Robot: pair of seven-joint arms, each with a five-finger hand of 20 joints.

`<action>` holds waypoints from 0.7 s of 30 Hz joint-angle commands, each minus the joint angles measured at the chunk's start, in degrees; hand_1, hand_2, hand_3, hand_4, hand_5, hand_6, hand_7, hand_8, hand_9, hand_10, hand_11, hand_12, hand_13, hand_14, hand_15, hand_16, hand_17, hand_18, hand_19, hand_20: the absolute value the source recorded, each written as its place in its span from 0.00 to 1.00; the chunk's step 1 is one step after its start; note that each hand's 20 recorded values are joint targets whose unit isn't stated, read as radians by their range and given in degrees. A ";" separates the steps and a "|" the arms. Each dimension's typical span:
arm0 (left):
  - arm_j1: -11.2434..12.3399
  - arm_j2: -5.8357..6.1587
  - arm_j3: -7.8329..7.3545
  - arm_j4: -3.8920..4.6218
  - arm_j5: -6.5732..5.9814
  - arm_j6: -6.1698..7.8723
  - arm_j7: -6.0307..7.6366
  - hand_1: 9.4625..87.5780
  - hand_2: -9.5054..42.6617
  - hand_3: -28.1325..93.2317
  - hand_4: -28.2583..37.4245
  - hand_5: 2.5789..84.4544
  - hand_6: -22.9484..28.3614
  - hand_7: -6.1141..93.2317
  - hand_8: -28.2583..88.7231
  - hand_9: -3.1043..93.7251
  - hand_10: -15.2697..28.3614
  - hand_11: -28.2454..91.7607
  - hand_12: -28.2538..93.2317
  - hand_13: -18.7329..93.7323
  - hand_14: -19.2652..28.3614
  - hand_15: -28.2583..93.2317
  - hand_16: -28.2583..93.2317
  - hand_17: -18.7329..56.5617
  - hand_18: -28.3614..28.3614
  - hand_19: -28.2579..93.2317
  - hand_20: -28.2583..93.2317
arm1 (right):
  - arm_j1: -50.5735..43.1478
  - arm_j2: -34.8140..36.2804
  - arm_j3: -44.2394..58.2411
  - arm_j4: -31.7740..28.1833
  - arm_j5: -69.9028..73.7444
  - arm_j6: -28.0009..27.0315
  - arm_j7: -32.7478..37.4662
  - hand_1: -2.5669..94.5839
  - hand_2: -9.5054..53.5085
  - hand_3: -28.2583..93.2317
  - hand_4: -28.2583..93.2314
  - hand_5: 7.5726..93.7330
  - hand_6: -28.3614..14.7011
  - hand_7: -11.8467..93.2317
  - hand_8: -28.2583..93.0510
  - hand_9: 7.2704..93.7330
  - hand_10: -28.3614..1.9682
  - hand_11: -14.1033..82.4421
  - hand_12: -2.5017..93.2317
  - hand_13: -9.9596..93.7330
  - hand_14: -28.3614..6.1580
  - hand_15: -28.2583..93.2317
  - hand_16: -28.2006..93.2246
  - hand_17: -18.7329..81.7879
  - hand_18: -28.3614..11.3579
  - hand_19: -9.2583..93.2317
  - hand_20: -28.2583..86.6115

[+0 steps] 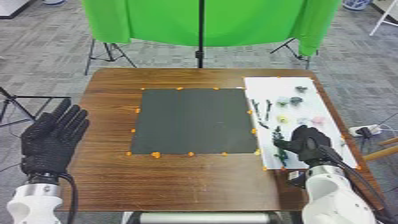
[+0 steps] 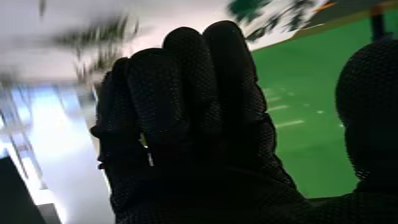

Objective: Arrange flowers

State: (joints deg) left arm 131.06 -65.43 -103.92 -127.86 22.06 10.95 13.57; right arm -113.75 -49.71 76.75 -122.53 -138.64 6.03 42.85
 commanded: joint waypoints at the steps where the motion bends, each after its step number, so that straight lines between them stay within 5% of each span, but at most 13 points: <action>1: 0.79 0.10 0.33 -0.17 -1.27 1.36 -0.20 0.20 0.49 0.89 0.00 0.48 0.62 0.13 0.18 0.37 0.66 0.35 0.29 0.39 0.67 0.41 0.19 0.20 0.69 0.42 0.34 | 3.80 2.02 -2.93 1.95 -11.17 -1.71 0.60 0.29 0.00 0.81 0.00 0.64 0.52 0.50 0.13 0.65 0.29 0.58 0.33 0.66 0.34 0.83 0.44 0.44 0.05 0.88 0.53; 12: -0.03 0.52 0.57 0.00 -2.12 2.09 -0.08 0.20 0.49 0.89 0.00 0.48 0.62 0.13 0.18 0.38 0.66 0.36 0.30 0.39 0.68 0.42 0.19 0.20 0.69 0.42 0.34 | 10.24 3.58 -11.35 5.35 -7.91 -12.07 0.30 0.33 0.00 0.79 0.00 0.68 0.52 0.44 0.14 0.67 0.30 0.56 0.32 0.67 0.34 0.82 0.43 0.45 0.03 0.89 0.53; 17: -0.01 0.60 0.71 -0.10 -2.86 2.40 -0.21 0.20 0.49 0.89 0.00 0.49 0.62 0.14 0.18 0.38 0.66 0.36 0.30 0.39 0.68 0.42 0.19 0.20 0.69 0.42 0.34 | 11.87 3.07 -14.42 7.69 -8.03 -11.07 -0.84 0.39 0.00 0.84 0.00 0.71 0.54 0.43 0.16 0.70 0.32 0.56 0.33 0.70 0.36 0.81 0.44 0.46 0.03 0.89 0.53; 21: 0.10 0.50 0.69 -0.10 -3.52 3.00 -0.30 0.20 0.49 0.89 0.00 0.49 0.62 0.14 0.18 0.39 0.66 0.36 0.30 0.40 0.68 0.42 0.19 0.20 0.69 0.42 0.34 | 12.19 2.71 -16.07 9.04 -7.56 -11.05 -1.13 0.55 0.00 0.82 0.01 0.76 0.58 0.45 0.36 0.80 0.44 0.47 0.46 0.75 0.41 0.79 0.45 0.49 0.04 0.90 0.54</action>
State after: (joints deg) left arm 130.76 -64.83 -103.47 -127.96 19.76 12.63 13.59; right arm -100.93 -46.27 63.25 -116.42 -146.34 -5.62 43.16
